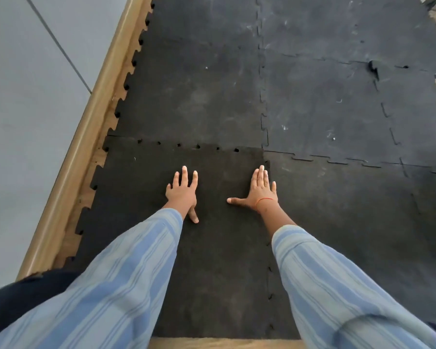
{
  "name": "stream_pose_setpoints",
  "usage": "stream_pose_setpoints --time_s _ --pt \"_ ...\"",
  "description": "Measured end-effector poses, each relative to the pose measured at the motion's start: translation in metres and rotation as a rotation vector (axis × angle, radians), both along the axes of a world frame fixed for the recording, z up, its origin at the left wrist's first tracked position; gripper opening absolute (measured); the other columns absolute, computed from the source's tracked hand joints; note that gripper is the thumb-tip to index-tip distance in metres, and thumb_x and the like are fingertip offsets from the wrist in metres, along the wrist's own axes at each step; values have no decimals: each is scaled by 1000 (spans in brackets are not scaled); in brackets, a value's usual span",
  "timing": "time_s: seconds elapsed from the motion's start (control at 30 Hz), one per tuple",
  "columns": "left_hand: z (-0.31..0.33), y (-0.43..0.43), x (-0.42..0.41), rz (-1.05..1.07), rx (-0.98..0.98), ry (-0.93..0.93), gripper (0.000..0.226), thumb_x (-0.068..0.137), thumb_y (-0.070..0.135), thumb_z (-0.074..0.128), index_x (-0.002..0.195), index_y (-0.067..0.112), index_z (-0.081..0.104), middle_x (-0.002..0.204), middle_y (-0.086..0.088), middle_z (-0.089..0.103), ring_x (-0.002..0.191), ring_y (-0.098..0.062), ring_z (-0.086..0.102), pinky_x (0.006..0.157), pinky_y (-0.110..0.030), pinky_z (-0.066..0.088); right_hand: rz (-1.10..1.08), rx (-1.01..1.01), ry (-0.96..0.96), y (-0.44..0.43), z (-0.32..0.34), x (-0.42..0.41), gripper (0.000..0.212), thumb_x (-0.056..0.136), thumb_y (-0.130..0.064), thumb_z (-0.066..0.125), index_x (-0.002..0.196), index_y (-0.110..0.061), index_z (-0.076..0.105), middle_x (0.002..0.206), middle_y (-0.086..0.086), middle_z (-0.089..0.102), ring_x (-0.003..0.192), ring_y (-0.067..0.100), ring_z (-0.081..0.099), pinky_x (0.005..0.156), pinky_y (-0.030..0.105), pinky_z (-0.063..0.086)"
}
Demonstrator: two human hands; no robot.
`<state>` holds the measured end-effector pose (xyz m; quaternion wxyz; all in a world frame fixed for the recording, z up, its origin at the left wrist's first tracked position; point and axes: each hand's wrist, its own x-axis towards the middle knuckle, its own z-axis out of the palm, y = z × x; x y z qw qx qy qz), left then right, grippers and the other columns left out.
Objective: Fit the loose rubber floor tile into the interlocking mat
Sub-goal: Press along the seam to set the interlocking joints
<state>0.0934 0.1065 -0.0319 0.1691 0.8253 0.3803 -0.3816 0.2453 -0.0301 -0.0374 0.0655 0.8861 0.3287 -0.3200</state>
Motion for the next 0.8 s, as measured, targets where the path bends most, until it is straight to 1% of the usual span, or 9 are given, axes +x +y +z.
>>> stream_pose_setpoints --time_s 0.17,0.4,0.47,0.53,0.57,0.63,0.67,0.73,0.8 --pt "-1 1 0 -14 10 23 144 65 42 87 148 26 -29 152 -7 -41 146 -29 -22 121 -49 7 -41 33 -12 4 -2 17 155 45 -84 65 146 -7 -24 155 9 -31 144 23 -27 120 47 -7" --pt "-4 18 16 -47 4 2 161 52 47 92 142 24 -38 145 -11 -49 141 -33 -33 119 -52 -1 -19 90 8 2 -16 28 159 39 -90 60 145 -9 -26 155 6 -31 143 20 -29 119 49 -10" --pt "-5 18 22 -10 -46 -29 155 55 60 85 143 24 -37 146 -11 -49 140 -33 -34 118 -53 -3 -17 73 26 3 -14 30 159 40 -89 62 145 -9 -27 155 7 -32 143 21 -30 119 50 -11" --pt "-9 13 26 65 -54 -125 141 61 81 65 147 24 -32 148 -10 -46 141 -32 -33 118 -54 -4 -15 44 42 3 -12 30 157 43 -88 61 145 -8 -26 154 8 -33 143 23 -31 118 50 -11" --pt "-11 11 27 75 -32 -154 137 62 86 56 148 23 -30 149 -10 -45 142 -32 -33 118 -54 -5 -33 57 52 7 -11 30 152 47 -89 58 145 -7 -24 155 10 -32 143 24 -29 119 50 -10" --pt "-18 11 27 56 15 -187 136 62 90 49 148 22 -30 149 -10 -45 142 -32 -32 118 -54 -5 -62 153 31 22 -12 32 133 62 -89 42 148 -6 -18 157 10 -27 145 23 -25 120 47 -8" --pt "-22 11 27 48 36 -204 136 61 91 48 148 22 -30 149 -11 -44 142 -32 -32 118 -54 -5 -40 192 4 29 -15 34 121 71 -86 33 148 -7 -16 157 9 -25 146 21 -23 121 46 -7" --pt "-26 12 26 37 59 -224 136 61 91 48 148 21 -29 151 -11 -42 143 -32 -30 117 -53 -5 39 216 -40 37 -21 35 102 83 -77 24 149 -9 -14 158 6 -24 146 17 -21 121 44 -8" --pt "-28 16 28 -1 78 -250 137 62 89 51 149 18 -28 153 -9 -39 145 -30 -27 118 -53 -3 69 202 -57 39 -28 35 92 87 -71 19 149 -10 -14 158 4 -24 146 16 -20 121 43 -10"
